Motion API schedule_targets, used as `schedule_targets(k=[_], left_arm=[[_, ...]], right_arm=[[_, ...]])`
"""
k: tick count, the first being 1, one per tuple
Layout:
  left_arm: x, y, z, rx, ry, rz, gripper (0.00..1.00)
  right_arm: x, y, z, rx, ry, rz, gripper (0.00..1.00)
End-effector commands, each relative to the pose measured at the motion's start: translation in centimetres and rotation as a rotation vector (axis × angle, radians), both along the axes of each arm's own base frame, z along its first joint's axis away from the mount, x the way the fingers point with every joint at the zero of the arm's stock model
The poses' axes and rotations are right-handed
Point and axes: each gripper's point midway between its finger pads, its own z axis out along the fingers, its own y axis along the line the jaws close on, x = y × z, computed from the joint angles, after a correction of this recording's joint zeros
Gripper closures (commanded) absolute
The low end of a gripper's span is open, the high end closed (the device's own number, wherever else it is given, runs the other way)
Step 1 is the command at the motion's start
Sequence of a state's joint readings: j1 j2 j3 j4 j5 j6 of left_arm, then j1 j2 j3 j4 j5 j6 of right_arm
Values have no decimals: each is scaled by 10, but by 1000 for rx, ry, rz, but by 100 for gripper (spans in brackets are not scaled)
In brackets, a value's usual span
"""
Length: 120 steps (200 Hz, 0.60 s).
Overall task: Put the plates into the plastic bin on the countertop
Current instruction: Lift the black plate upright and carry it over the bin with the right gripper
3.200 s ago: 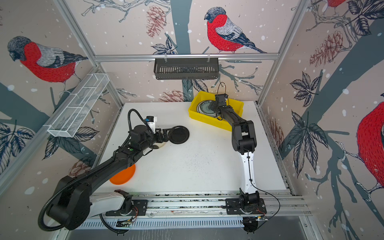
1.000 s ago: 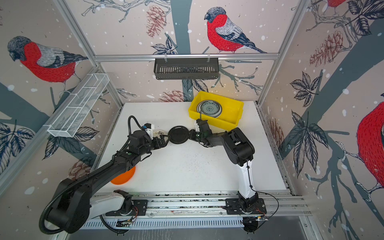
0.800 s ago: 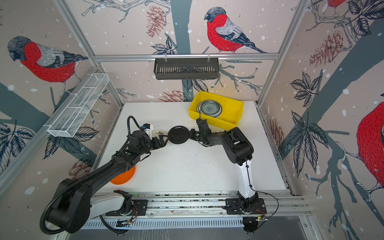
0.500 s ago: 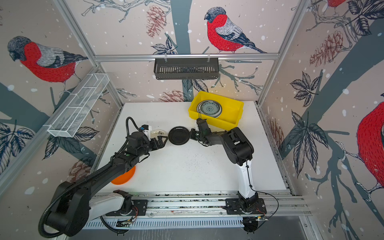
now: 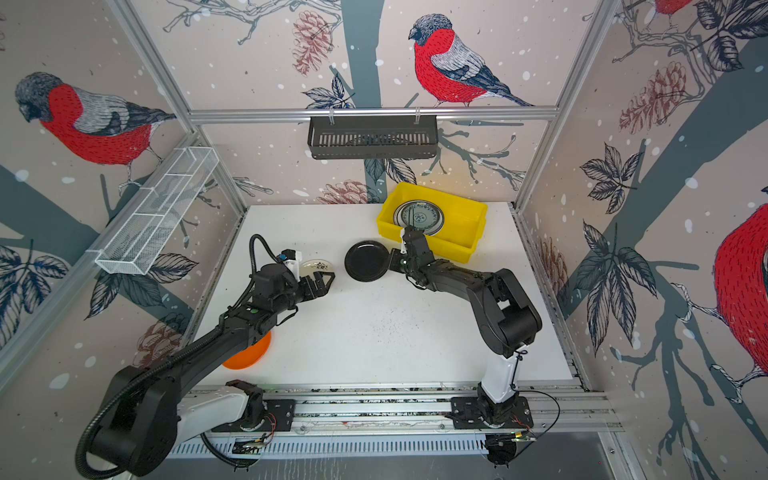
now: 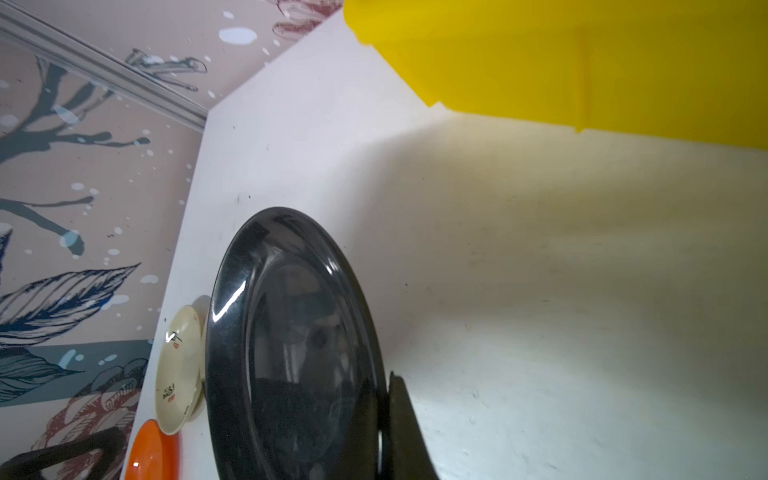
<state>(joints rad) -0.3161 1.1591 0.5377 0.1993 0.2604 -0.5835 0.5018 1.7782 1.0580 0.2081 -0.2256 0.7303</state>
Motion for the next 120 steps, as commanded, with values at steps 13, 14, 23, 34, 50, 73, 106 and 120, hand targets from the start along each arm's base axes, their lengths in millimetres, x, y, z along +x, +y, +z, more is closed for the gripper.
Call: schedule_targets(k=[13, 14, 23, 34, 50, 73, 106, 120], left_arm=[[1, -5, 12, -42, -55, -18, 2], [1, -5, 13, -44, -57, -19, 2], [1, -6, 13, -54, -63, -24, 2], [1, -7, 13, -63, -64, -27, 2], [1, -8, 14, -65, -66, -30, 2], [0, -8, 14, -65, -67, -34, 2], [0, -8, 14, -54, -69, -36, 2], [0, -7, 15, -48, -71, -34, 2]], right_arm=[[20, -45, 39, -1, -66, -133, 100], [21, -46, 40, -1, -68, -136, 100], [31, -59, 50, -3, -84, -173, 100], [44, -74, 61, 0, -100, -214, 100], [64, -94, 75, -10, -128, -278, 100], [93, -119, 82, -98, -152, -377, 100], [133, -152, 66, -257, -120, -503, 100], [146, -159, 57, -274, -103, -522, 100]])
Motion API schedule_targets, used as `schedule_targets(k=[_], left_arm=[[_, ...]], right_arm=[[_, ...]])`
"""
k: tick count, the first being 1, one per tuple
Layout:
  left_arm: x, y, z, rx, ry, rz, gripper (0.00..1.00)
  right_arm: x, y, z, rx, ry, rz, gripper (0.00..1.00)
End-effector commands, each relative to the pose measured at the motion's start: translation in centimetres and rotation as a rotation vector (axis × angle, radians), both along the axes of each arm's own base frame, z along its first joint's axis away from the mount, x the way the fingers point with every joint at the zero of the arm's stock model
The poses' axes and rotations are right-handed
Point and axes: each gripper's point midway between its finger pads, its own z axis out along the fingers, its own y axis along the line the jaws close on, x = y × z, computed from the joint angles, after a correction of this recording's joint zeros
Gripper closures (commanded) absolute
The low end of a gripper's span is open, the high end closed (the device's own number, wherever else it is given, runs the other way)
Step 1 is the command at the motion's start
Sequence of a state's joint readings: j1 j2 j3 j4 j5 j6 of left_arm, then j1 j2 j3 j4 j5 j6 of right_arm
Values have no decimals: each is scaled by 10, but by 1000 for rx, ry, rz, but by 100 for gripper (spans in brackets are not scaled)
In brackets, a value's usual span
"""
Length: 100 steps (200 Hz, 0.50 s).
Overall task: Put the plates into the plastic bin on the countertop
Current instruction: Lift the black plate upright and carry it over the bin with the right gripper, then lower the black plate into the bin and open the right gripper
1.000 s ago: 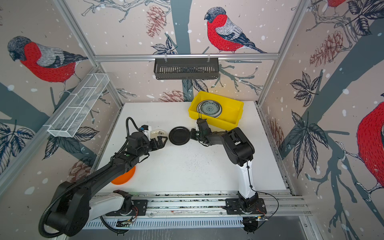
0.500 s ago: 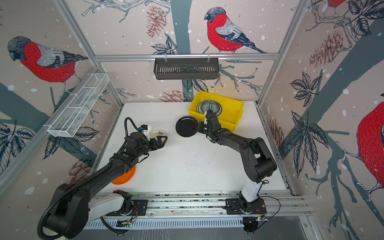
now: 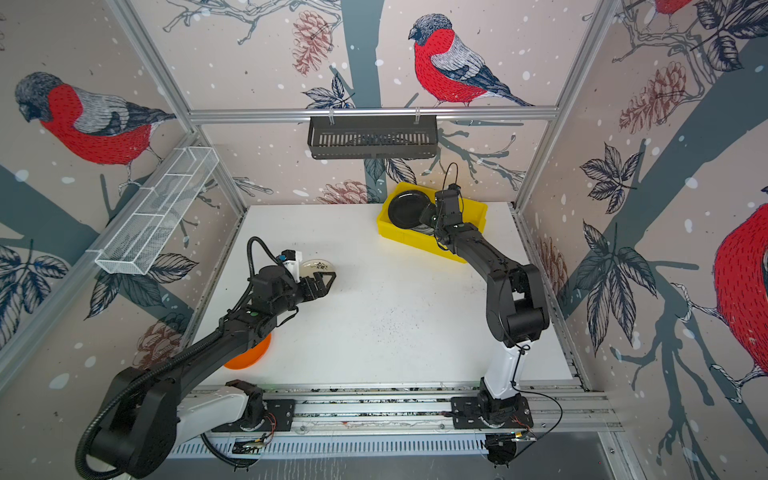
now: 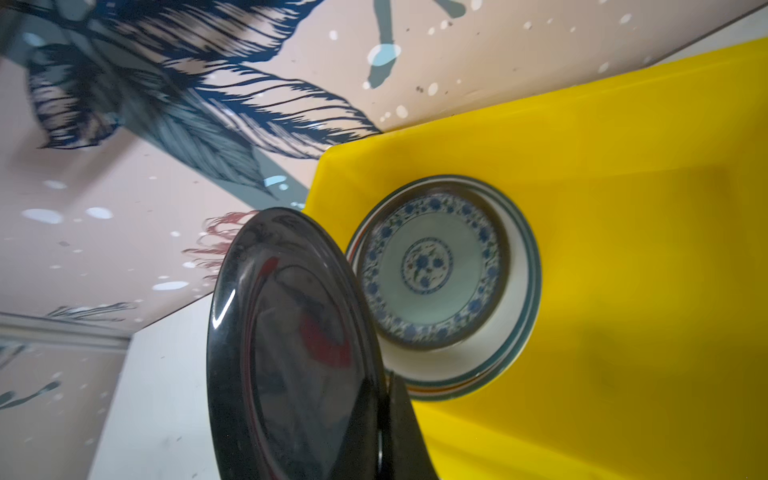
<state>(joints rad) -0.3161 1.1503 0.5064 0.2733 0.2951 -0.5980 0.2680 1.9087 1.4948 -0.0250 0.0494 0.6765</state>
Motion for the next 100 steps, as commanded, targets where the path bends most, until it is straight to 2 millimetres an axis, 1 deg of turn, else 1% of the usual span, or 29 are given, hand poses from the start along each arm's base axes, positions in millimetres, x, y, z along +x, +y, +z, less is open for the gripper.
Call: schedule_targets(k=[1, 43, 44, 53, 64, 81, 100], left_arm=[[2, -1, 9, -6, -35, -8, 2], [2, 1, 7, 11, -37, 1, 2], [2, 2, 7, 11, -36, 2, 2], [2, 2, 7, 12, -36, 2, 2], [2, 1, 5, 12, -32, 1, 2], [2, 2, 4, 15, -30, 1, 2], [3, 2, 4, 19, -29, 1, 2]], right_arm=[[15, -28, -20, -108, 60, -98, 100], [50, -40, -43, -124, 96, -136, 100], [50, -40, -46, -126, 102, -136, 100], [58, -41, -51, -130, 115, -136, 100], [65, -41, -62, -142, 140, -135, 100], [72, -40, -76, -157, 170, -138, 100], [76, -40, -85, -166, 185, -145, 100]])
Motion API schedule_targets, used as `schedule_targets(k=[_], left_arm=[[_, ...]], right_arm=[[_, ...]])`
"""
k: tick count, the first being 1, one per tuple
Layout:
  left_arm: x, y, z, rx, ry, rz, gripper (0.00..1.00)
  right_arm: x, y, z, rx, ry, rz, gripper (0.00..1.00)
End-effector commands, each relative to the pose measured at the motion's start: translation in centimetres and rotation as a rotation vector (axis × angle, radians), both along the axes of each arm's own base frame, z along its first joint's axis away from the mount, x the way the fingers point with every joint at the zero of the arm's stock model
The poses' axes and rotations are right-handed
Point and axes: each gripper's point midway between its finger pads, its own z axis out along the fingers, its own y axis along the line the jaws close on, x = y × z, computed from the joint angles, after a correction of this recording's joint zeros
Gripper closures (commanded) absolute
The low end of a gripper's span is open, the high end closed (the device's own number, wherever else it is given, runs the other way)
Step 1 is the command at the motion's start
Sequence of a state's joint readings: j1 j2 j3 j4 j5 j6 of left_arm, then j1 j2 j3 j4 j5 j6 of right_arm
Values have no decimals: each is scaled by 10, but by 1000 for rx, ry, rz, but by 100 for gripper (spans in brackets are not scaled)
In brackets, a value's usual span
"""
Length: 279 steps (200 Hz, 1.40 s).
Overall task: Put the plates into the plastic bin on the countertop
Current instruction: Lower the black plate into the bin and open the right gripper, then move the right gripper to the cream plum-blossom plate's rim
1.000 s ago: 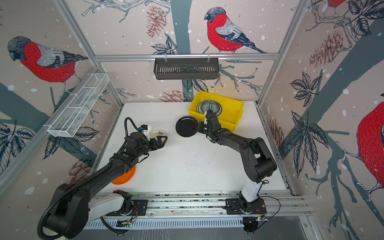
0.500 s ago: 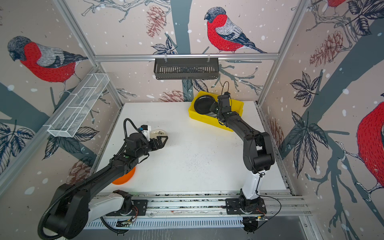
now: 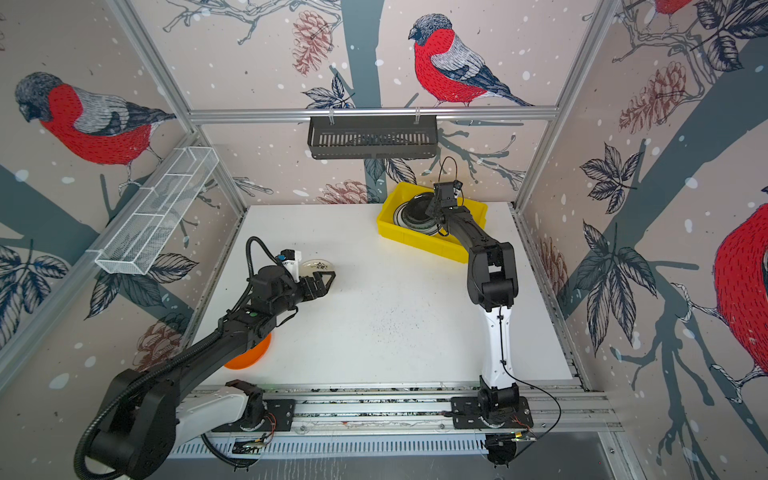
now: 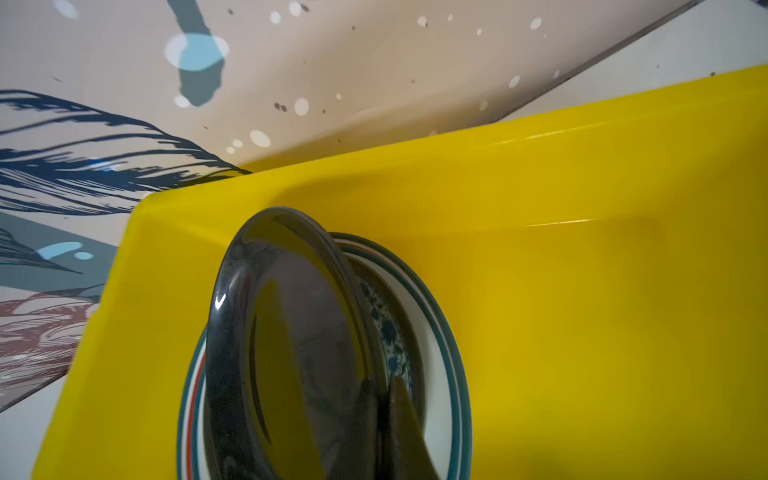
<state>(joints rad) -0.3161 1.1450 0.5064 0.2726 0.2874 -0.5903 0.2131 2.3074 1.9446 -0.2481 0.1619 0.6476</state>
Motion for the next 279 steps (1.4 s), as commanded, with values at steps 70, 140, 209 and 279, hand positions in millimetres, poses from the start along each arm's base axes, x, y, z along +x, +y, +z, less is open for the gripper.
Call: schedule_targets(k=[70, 140, 209, 279], left_arm=[[4, 0, 2, 20, -18, -5, 2], [5, 1, 9, 24, -33, -4, 2], [7, 6, 15, 23, -52, 33, 2], [7, 31, 16, 123, -63, 132, 2]], right_arm=[[0, 1, -22, -34, 90, 3, 97], [-7, 15, -18, 26, 112, 84, 60], [-49, 27, 57, -94, -49, 144, 5], [-136, 123, 79, 6, -132, 468, 5]])
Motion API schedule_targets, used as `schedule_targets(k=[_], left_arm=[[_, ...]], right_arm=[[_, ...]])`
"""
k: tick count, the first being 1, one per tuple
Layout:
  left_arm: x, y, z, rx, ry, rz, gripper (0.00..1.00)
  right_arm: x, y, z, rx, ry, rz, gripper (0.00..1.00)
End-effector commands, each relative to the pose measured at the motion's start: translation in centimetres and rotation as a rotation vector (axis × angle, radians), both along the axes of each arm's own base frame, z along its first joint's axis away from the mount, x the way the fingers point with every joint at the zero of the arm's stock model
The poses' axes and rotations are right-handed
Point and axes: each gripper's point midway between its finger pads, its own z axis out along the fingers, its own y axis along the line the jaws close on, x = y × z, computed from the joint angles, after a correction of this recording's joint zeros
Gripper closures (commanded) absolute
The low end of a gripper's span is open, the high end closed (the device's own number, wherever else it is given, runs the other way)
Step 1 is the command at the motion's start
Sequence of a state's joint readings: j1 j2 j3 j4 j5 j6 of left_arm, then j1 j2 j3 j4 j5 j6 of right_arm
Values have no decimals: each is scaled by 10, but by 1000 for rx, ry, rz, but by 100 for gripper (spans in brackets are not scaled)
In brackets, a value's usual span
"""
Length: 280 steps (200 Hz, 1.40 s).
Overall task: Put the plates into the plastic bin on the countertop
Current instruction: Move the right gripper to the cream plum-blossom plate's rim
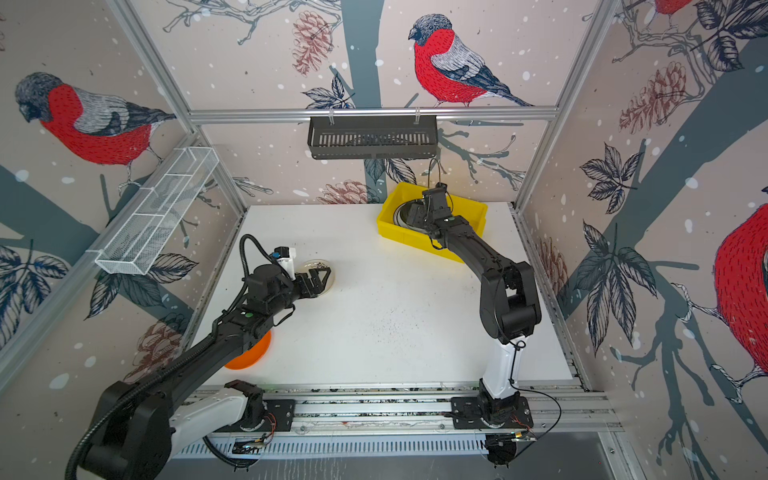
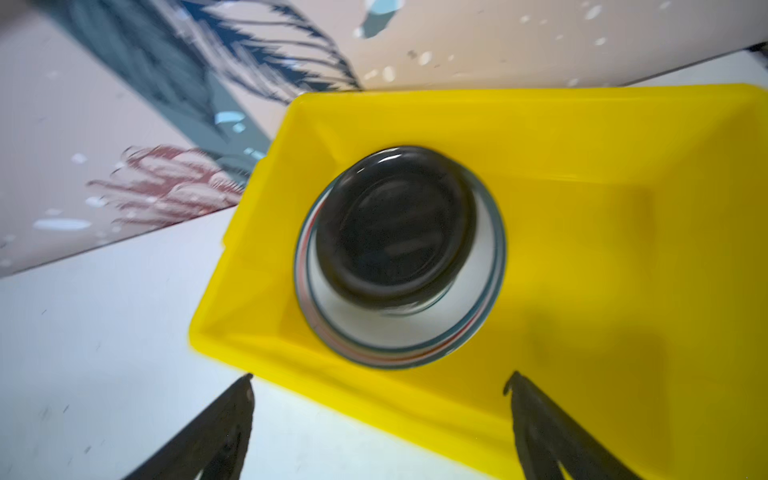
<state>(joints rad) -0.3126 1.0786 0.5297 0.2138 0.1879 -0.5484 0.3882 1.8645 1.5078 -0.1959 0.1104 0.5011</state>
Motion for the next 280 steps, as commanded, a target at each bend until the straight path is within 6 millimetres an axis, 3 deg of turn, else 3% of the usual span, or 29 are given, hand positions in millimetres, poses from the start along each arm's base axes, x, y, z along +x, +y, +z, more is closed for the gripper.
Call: schedule_targets(k=[1, 12, 60, 105, 184, 225, 280], left_arm=[[2, 14, -3, 61, 2, 58, 2], [2, 19, -6, 70, 13, 74, 2], [-5, 13, -10, 11, 66, 33, 2], [-16, 21, -27, 20, 129, 63, 2], [-28, 31, -25, 2, 99, 110, 2], [-31, 32, -22, 4, 92, 108, 2], [-32, 33, -23, 8, 87, 112, 2]], right_arm=[[-22, 44, 9, 84, -51, 179, 5], [-40, 71, 1, 164, -23, 294, 5], [-99, 149, -50, 321, 133, 549, 11], [-126, 194, -78, 416, 222, 672, 20], [-146, 252, -126, 339, 314, 684, 24], [-146, 258, -152, 246, 348, 637, 28], [-149, 265, -162, 255, 369, 650, 31]])
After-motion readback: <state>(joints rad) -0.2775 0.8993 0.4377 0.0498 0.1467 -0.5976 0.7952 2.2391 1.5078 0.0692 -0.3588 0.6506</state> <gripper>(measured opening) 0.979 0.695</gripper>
